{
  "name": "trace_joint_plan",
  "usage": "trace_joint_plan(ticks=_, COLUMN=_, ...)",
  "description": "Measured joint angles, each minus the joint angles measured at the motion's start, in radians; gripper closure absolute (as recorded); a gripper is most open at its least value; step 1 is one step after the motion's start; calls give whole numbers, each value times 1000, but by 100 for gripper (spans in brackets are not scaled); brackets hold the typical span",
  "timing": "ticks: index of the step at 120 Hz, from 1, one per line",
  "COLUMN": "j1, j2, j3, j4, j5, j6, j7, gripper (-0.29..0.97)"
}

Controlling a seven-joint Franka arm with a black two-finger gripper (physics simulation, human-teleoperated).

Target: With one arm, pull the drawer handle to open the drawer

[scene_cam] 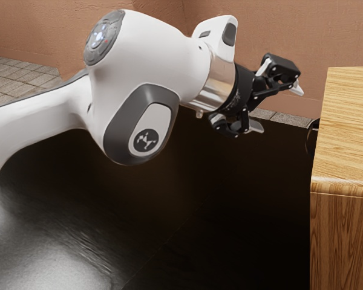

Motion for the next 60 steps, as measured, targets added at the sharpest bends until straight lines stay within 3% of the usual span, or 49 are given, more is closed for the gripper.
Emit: trace_joint_plan(ticks=60, j1=-21, j2=56, j3=-5, j4=-15, j5=1, j6=-47, j7=-45, gripper=1)
